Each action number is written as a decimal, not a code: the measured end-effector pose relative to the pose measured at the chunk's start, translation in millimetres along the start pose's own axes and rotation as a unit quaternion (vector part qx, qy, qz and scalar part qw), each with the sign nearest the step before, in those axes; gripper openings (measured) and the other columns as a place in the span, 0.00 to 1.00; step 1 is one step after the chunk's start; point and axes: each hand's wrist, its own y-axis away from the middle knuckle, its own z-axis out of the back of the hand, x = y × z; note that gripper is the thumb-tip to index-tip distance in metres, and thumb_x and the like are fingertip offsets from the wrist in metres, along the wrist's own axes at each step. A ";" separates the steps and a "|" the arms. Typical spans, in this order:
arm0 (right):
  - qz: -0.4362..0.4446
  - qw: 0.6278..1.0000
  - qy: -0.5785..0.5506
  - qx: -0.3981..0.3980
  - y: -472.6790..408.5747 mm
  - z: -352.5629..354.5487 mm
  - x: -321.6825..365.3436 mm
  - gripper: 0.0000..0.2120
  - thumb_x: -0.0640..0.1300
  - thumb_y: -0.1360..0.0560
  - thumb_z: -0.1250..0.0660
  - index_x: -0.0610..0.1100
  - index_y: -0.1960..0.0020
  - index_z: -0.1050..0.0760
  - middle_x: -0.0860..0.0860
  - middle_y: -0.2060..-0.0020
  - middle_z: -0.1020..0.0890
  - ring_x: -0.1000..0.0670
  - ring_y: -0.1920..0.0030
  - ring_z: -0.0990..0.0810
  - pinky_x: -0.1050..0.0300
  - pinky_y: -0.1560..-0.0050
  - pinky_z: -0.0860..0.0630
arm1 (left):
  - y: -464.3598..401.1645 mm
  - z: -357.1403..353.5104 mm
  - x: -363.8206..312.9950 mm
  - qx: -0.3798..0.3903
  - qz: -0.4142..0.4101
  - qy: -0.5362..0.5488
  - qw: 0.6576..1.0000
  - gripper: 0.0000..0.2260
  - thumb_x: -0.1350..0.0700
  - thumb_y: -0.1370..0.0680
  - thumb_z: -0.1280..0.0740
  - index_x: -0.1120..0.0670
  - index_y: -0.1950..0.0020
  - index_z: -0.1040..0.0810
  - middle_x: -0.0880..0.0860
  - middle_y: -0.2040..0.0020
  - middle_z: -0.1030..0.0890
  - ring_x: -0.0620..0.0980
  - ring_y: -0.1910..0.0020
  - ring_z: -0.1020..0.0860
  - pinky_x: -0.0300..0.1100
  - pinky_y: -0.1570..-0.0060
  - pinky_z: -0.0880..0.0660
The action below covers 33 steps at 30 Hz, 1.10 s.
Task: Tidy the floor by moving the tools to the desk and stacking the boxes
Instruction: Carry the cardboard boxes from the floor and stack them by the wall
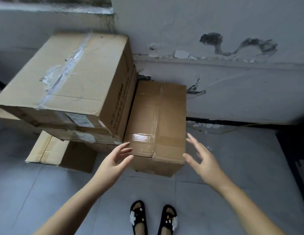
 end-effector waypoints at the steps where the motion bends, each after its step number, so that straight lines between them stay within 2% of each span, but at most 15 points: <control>1: 0.011 1.000 -0.008 -0.005 18.0 5.3 8.8 0.27 0.62 0.28 0.36 0.72 0.32 0.43 0.69 0.35 0.31 0.68 0.32 0.37 0.61 0.30 0.39 | 16.3 2.9 -11.5 0.011 -0.026 -0.009 1.000 0.18 0.56 0.24 0.32 0.42 0.37 0.30 0.45 0.42 0.21 0.39 0.43 0.23 0.39 0.40 0.26; 4: 0.021 0.999 -0.036 -0.021 72.8 13.6 20.6 0.32 0.73 0.35 0.38 0.72 0.33 0.41 0.70 0.37 0.29 0.65 0.33 0.33 0.64 0.33 0.35 | 65.3 7.7 -35.6 0.030 -0.080 -0.010 0.996 0.21 0.45 0.30 0.31 0.38 0.37 0.28 0.41 0.46 0.19 0.37 0.43 0.23 0.31 0.46 0.26; 8: -0.001 0.997 -0.064 -0.053 136.4 7.8 15.4 0.30 0.72 0.34 0.38 0.71 0.33 0.38 0.70 0.37 0.28 0.66 0.35 0.31 0.66 0.33 0.34 | 110.9 -1.5 -33.2 0.015 -0.102 -0.015 0.995 0.25 0.31 0.35 0.34 0.30 0.39 0.30 0.37 0.46 0.20 0.38 0.43 0.23 0.33 0.44 0.26; 11: -0.025 0.992 -0.073 -0.101 168.2 -4.0 1.3 0.34 0.78 0.41 0.38 0.76 0.36 0.40 0.70 0.39 0.27 0.66 0.37 0.28 0.67 0.36 0.32 | 123.7 -22.8 -14.2 0.013 -0.104 0.008 0.994 0.17 0.41 0.28 0.32 0.25 0.43 0.30 0.36 0.47 0.20 0.39 0.44 0.22 0.33 0.46 0.25; 14: -0.049 0.984 -0.087 -0.147 186.3 -18.0 -9.1 0.32 0.79 0.44 0.37 0.80 0.40 0.39 0.71 0.40 0.26 0.66 0.38 0.27 0.63 0.38 0.29 | 120.8 -41.4 -0.2 0.039 -0.102 0.017 0.994 0.21 0.51 0.27 0.31 0.24 0.45 0.29 0.36 0.48 0.19 0.39 0.46 0.21 0.30 0.48 0.25; 16: -0.061 0.975 -0.101 -0.187 193.0 -26.5 -10.5 0.29 0.77 0.43 0.36 0.80 0.42 0.37 0.71 0.42 0.25 0.66 0.39 0.27 0.61 0.38 0.28 | 114.1 -45.3 0.9 0.071 -0.118 0.002 0.991 0.22 0.50 0.29 0.32 0.24 0.44 0.30 0.36 0.49 0.20 0.39 0.46 0.21 0.31 0.48 0.25; 20: -0.080 0.950 -0.124 -0.274 201.1 -51.2 -1.6 0.30 0.77 0.44 0.35 0.79 0.42 0.35 0.70 0.43 0.24 0.66 0.40 0.26 0.69 0.41 0.29 | 91.7 -33.3 -2.2 0.149 -0.157 -0.021 0.976 0.22 0.41 0.34 0.35 0.25 0.42 0.31 0.36 0.48 0.20 0.39 0.47 0.21 0.34 0.46 0.25; 21: -0.086 0.941 -0.137 -0.297 203.8 -61.2 3.0 0.28 0.74 0.41 0.33 0.79 0.42 0.35 0.70 0.43 0.24 0.66 0.40 0.25 0.70 0.42 0.29 | 85.7 -28.5 -3.2 0.172 -0.167 -0.030 0.970 0.22 0.40 0.35 0.35 0.24 0.42 0.31 0.36 0.48 0.20 0.39 0.47 0.20 0.34 0.46 0.25; 23: -0.096 0.923 -0.159 -0.337 211.7 -86.6 12.9 0.25 0.59 0.34 0.30 0.77 0.42 0.35 0.69 0.43 0.23 0.65 0.40 0.25 0.70 0.42 0.29 | 76.0 -19.5 -4.6 0.221 -0.188 -0.048 0.956 0.22 0.41 0.34 0.35 0.25 0.42 0.31 0.36 0.48 0.19 0.40 0.47 0.20 0.36 0.45 0.25; 25: -0.115 0.903 -0.170 -0.378 222.2 -118.1 19.8 0.29 0.47 0.31 0.31 0.77 0.41 0.34 0.69 0.44 0.23 0.65 0.40 0.25 0.70 0.42 0.28 | 71.1 -11.7 -3.8 0.269 -0.201 -0.057 0.940 0.21 0.41 0.34 0.35 0.27 0.42 0.30 0.38 0.49 0.19 0.41 0.47 0.20 0.36 0.45 0.25; 26: -0.126 0.892 -0.171 -0.400 228.3 -135.3 24.0 0.30 0.45 0.29 0.30 0.77 0.42 0.34 0.69 0.44 0.23 0.65 0.40 0.25 0.69 0.42 0.28 | 70.2 -8.1 -2.3 0.293 -0.207 -0.061 0.931 0.21 0.42 0.34 0.35 0.27 0.42 0.29 0.38 0.49 0.19 0.42 0.47 0.20 0.36 0.46 0.25; 27: -0.133 0.882 -0.172 -0.418 232.7 -149.7 26.5 0.30 0.47 0.30 0.28 0.78 0.42 0.35 0.70 0.44 0.23 0.65 0.40 0.25 0.68 0.42 0.28 | 69.4 -6.2 0.1 0.315 -0.213 -0.065 0.923 0.20 0.42 0.34 0.35 0.28 0.42 0.29 0.38 0.49 0.19 0.42 0.47 0.20 0.36 0.46 0.25; 29: -0.155 0.854 -0.188 -0.460 246.8 -182.0 33.1 0.28 0.58 0.35 0.27 0.78 0.42 0.35 0.69 0.43 0.23 0.65 0.40 0.25 0.65 0.41 0.28 | 71.4 -2.6 6.5 0.365 -0.223 -0.083 0.900 0.20 0.42 0.33 0.35 0.28 0.42 0.29 0.38 0.49 0.19 0.41 0.47 0.20 0.34 0.46 0.25; 30: -0.162 0.841 -0.193 -0.478 252.1 -195.3 37.1 0.28 0.57 0.35 0.27 0.78 0.42 0.34 0.68 0.44 0.22 0.64 0.40 0.24 0.63 0.40 0.28 | 72.8 -0.7 8.8 0.384 -0.225 -0.088 0.891 0.20 0.42 0.33 0.35 0.27 0.42 0.29 0.37 0.49 0.19 0.41 0.47 0.20 0.34 0.46 0.25; 33: -0.194 0.780 -0.211 -0.557 277.0 -240.4 49.8 0.32 0.39 0.30 0.29 0.75 0.43 0.30 0.64 0.45 0.20 0.60 0.41 0.22 0.63 0.42 0.26 | 83.7 2.6 8.8 0.460 -0.233 -0.103 0.851 0.20 0.42 0.34 0.34 0.26 0.43 0.29 0.37 0.49 0.19 0.41 0.47 0.20 0.33 0.47 0.25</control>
